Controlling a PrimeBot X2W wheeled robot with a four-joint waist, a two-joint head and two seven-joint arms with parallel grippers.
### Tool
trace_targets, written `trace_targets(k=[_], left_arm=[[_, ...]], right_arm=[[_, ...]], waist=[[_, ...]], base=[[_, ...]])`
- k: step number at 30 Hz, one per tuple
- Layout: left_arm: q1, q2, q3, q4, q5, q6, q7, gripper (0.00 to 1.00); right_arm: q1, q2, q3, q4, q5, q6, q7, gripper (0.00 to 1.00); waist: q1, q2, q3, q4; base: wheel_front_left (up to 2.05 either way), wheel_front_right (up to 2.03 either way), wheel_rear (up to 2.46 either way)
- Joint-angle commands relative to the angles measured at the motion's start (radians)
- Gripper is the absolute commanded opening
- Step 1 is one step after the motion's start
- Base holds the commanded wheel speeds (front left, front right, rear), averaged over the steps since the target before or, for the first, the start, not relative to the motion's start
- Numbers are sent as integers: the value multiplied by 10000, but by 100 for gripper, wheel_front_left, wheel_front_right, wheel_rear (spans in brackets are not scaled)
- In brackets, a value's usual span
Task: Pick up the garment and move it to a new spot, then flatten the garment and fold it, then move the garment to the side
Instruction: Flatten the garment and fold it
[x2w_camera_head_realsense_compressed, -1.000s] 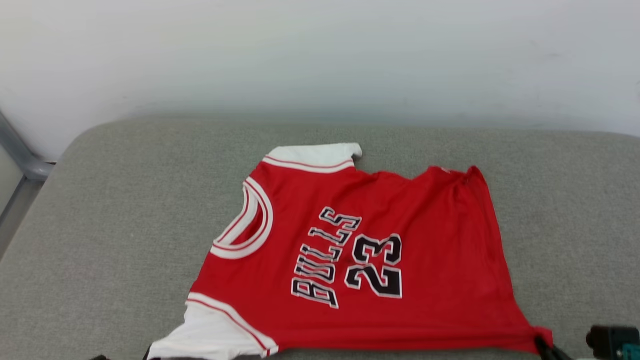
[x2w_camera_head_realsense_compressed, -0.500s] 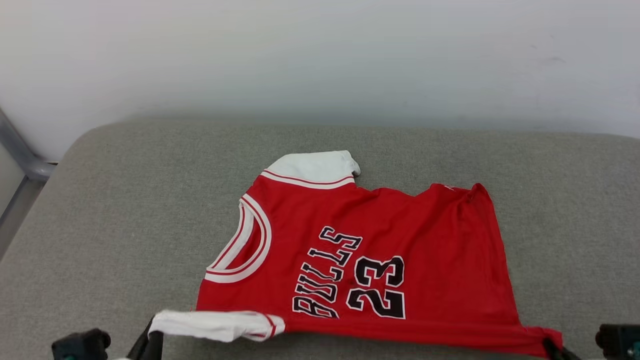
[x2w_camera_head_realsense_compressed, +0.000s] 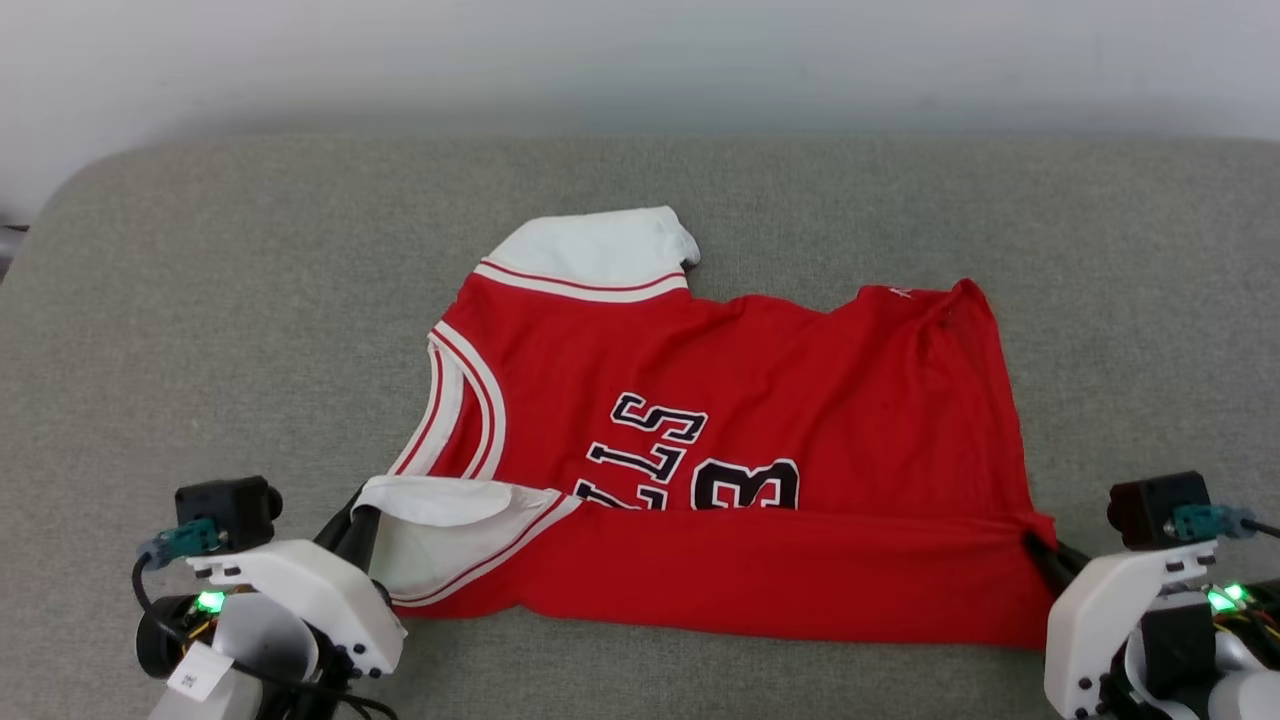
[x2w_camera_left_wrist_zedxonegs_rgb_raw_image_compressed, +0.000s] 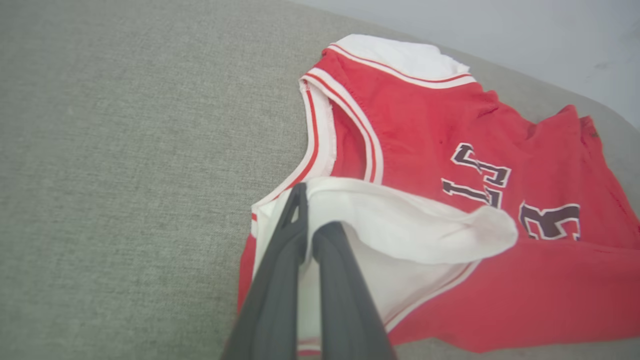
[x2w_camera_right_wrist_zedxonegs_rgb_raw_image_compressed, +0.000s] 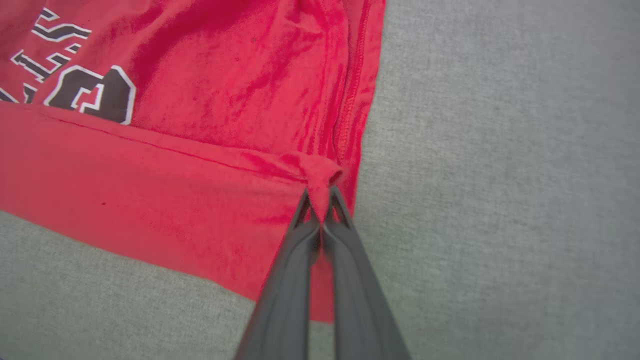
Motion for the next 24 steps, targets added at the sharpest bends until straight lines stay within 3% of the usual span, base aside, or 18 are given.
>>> trace_targets(k=[1, 6, 7, 9, 10, 11, 12, 13, 24], left_arm=[[-416, -68, -96, 398, -6, -166, 57, 0], [-1205, -179, -382, 1467, -75, -589, 247, 0], [-1323, -200, -447, 1647, -70, -662, 305, 0], [-1521, -260, -564, 1996, -140, -831, 405, 0], [-1604, -284, -600, 2123, -148, -890, 408, 29], [-1680, -314, -624, 2255, -134, -933, 389, 53], [-1738, -354, -636, 2365, -146, -964, 358, 94], [-1787, -383, -626, 2437, -140, -980, 268, 100], [-1609, -233, -289, 2459, -102, -697, -398, 100]], right_arm=[[-456, -113, 141, 308, 57, -13, -86, 0], [-1236, -266, 537, 1176, 89, -11, -411, 0], [-1326, -252, 580, 1356, 140, -11, -482, 7], [-1465, -272, 686, 1669, 155, -10, -645, 46], [-1498, -237, 702, 1794, 206, -11, -708, 100], [-1536, -240, 733, 1909, 223, -11, -799, 100], [-1575, -261, 775, 1952, 247, -10, -943, 100], [-1590, -246, 777, 1973, 305, -11, -1125, 100], [-721, 400, -77, 1170, 19, -10, -4527, 100]], waist=[[-2, -1, 452, -78], [-2, -1, 877, -117], [-2, -1, 927, -123], [-2, -1, 979, -123], [-2, -1, 999, -120], [-2, -1, 1011, -116], [-2, -1, 1016, -109], [-2, -1, 1006, -101], [-2, -1, -57, 101]], base=[[0, 0, 0], [0, 0, 0], [0, 0, 0], [0, 0, 0], [0, 0, 0], [0, 0, 0], [0, 0, 0], [0, 0, 0], [0, 0, 0]])
